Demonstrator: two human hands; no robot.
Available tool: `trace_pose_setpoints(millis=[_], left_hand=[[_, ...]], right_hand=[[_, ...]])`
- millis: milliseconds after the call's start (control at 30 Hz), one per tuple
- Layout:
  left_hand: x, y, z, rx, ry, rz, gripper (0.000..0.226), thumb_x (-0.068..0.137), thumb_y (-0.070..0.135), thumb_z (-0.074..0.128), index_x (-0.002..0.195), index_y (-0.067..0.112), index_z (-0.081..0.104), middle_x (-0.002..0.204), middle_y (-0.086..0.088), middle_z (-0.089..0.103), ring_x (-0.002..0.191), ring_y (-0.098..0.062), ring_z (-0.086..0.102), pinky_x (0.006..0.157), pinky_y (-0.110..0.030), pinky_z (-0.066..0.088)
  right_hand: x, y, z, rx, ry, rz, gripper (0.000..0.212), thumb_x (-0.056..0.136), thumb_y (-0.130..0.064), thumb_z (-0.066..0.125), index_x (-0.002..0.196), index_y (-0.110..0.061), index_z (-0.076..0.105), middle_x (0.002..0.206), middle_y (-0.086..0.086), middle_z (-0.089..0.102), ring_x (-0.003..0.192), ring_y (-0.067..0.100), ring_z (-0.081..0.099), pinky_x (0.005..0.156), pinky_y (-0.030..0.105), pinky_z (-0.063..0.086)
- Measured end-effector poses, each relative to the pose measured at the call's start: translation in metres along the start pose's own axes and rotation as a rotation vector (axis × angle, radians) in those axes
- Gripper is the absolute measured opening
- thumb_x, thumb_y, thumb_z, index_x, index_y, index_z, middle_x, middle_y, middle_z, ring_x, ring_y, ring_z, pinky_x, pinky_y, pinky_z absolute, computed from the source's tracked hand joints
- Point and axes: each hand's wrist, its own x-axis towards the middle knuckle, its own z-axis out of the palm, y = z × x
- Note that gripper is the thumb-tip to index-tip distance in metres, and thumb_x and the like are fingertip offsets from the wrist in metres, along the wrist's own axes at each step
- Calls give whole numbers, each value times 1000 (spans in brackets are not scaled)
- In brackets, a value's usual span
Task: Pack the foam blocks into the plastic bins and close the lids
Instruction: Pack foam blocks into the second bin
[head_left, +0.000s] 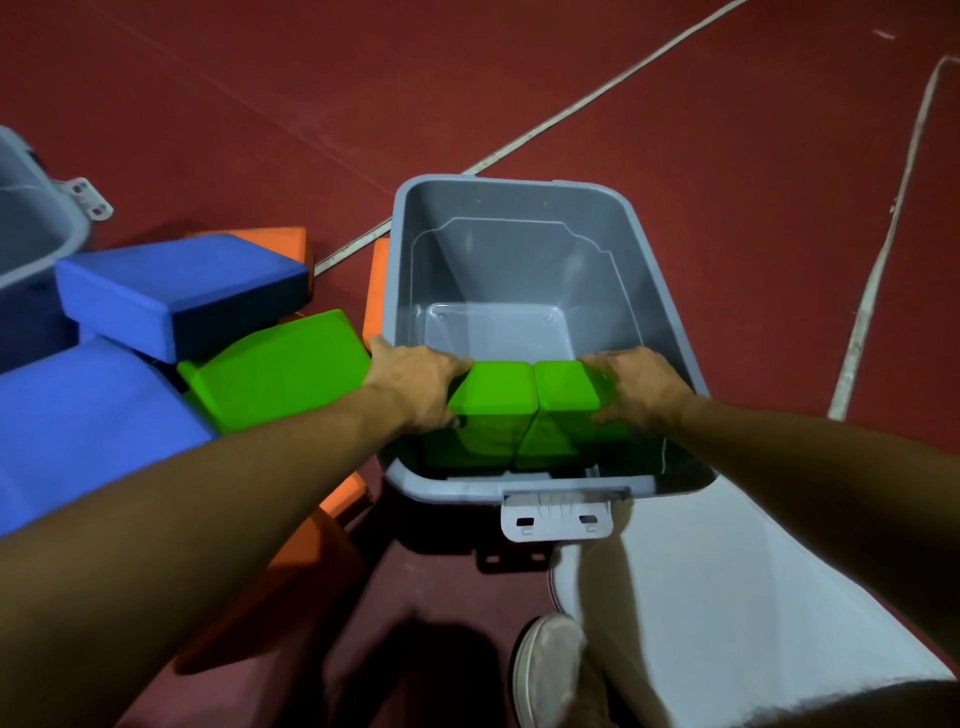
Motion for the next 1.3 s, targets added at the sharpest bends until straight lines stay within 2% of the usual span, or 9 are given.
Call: trace_pose_setpoints(millis=[267, 433, 533, 633, 700, 800, 900, 1133, 1300], left_hand=[[5, -2, 2, 36, -43, 30, 86, 77, 71, 59, 149, 41, 23, 147, 12, 46, 126, -25, 52, 99, -64, 29], [2, -3, 0, 33, -35, 66, 91, 73, 76, 58, 149, 38, 26, 150, 15, 42, 129, -25, 49, 95, -59, 33], [-1, -12, -3, -183, 54, 58, 89, 74, 71, 64, 149, 34, 34, 148, 6, 47, 134, -25, 43, 100, -51, 38], [-10, -31, -9, -533, 245, 24, 77, 75, 56, 76, 141, 23, 52, 139, -7, 58, 131, -25, 50, 108, -34, 39], [-23, -50, -15, -610, 318, -20, 65, 76, 48, 79, 132, 20, 62, 125, -8, 67, 118, -23, 61, 100, -27, 42], [-51, -90, -20, -540, 322, -85, 51, 78, 48, 76, 120, 19, 69, 116, -2, 72, 105, -20, 67, 93, -29, 49], [-84, -139, -23, -410, 248, -149, 46, 79, 49, 74, 115, 21, 71, 110, -1, 73, 97, -20, 68, 86, -29, 49], [-172, -219, -12, -186, 34, -269, 52, 78, 46, 75, 124, 24, 64, 116, 1, 70, 104, -24, 64, 89, -33, 50], [-209, -250, 31, -338, 77, -483, 69, 75, 51, 77, 134, 22, 56, 124, -5, 65, 115, -27, 59, 97, -37, 47]], right_hand=[[4, 0, 0, 0, -43, 39, 91, 65, -48, 87, 143, -34, 44, 122, 7, 65, 110, 27, 61, 99, 37, 50], [6, 0, -13, -81, -90, -51, 111, 55, -78, 72, 150, -36, 33, 137, 7, 58, 123, 31, 55, 106, 41, 45], [7, -17, -22, -69, 26, -192, 110, 60, -79, 69, 151, -29, 34, 144, 8, 53, 129, 30, 50, 109, 39, 39], [13, -51, -21, 35, 204, -356, 102, 63, -74, 70, 145, -17, 46, 135, 15, 59, 123, 35, 55, 107, 41, 41], [17, -80, -24, 77, 284, -450, 98, 64, -73, 65, 142, -15, 50, 132, 14, 61, 120, 34, 57, 106, 42, 43], [19, -131, -32, 90, 394, -605, 95, 67, -75, 59, 139, -14, 53, 127, 11, 64, 112, 32, 60, 99, 42, 47], [21, -182, -34, 128, 477, -803, 88, 69, -69, 68, 133, -10, 59, 118, 11, 68, 103, 32, 63, 91, 41, 49], [23, -291, -20, 116, 440, -1092, 85, 66, -62, 76, 129, -6, 62, 117, 15, 68, 104, 35, 65, 90, 46, 51], [18, -342, -5, 122, 306, -1129, 93, 63, -61, 80, 133, -5, 58, 128, 14, 63, 115, 33, 60, 100, 44, 47]])
